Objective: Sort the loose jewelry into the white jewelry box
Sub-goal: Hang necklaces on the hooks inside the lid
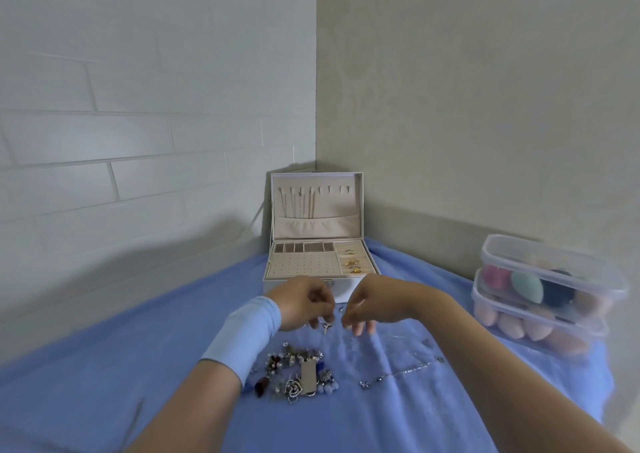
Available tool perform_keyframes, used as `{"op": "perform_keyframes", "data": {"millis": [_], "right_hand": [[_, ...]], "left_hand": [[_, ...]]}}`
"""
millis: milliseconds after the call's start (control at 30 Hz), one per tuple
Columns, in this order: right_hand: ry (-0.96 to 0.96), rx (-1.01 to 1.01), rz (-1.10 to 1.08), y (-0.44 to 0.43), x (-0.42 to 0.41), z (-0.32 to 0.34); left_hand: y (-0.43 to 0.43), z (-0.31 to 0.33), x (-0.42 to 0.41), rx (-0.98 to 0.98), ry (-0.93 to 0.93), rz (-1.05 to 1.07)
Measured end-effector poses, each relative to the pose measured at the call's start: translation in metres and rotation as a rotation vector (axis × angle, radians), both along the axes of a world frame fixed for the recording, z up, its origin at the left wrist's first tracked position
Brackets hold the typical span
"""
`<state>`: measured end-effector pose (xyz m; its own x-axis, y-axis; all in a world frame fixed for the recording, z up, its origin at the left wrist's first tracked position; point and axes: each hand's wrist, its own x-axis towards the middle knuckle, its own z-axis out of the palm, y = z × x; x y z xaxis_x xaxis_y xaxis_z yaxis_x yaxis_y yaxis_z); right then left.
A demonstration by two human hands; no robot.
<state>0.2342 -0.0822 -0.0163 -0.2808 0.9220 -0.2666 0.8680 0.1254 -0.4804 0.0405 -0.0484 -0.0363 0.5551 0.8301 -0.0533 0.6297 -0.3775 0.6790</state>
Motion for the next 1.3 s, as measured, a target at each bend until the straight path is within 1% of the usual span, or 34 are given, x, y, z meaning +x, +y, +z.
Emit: {"op": "perform_keyframes", "data": {"millis": [167,267,467,533,600,733,833,900,967,1033,1133,1200,1300], "right_hand": [[0.211,0.1,-0.031,0.02,-0.01,0.007],[0.33,0.104,-0.044,0.032,-0.018,0.014],[0.507,0.074,-0.031,0.059,-0.033,0.024],[0.49,0.057,-0.01,0.069,-0.038,0.026],[0.465,0.05,0.017,0.078,-0.045,0.027],[0.513,0.048,0.059,0.092,-0.058,0.026],[0.551,0.052,0.07,0.1,-0.065,0.022],[0.538,0.056,0.075,0.103,-0.069,0.018],[0.527,0.054,0.078,0.104,-0.071,0.015],[0.517,0.052,0.076,0.103,-0.073,0.014],[0.494,0.083,0.078,0.1,-0.078,0.016],[0.537,0.082,0.088,0.098,-0.084,0.017],[0.652,0.082,0.102,0.098,-0.089,0.015]], "left_hand": [[0.021,0.02,-0.026,0.024,-0.056,0.077],[0.033,0.03,-0.037,0.044,-0.03,0.059],[0.054,0.039,-0.055,0.088,0.065,0.034],[0.059,0.042,-0.061,0.094,0.072,0.035],[0.063,0.045,-0.068,0.112,0.037,0.06],[0.067,0.048,-0.082,0.138,0.024,0.122],[0.068,0.048,-0.09,0.097,0.103,0.139],[0.069,0.047,-0.094,0.073,0.167,0.148],[0.071,0.046,-0.096,0.07,0.191,0.161],[0.071,0.045,-0.095,0.08,0.147,0.196],[0.069,0.044,-0.092,0.022,-0.052,0.244],[0.069,0.045,-0.09,0.003,-0.157,0.241],[0.066,0.048,-0.091,0.04,-0.225,0.218]]}}
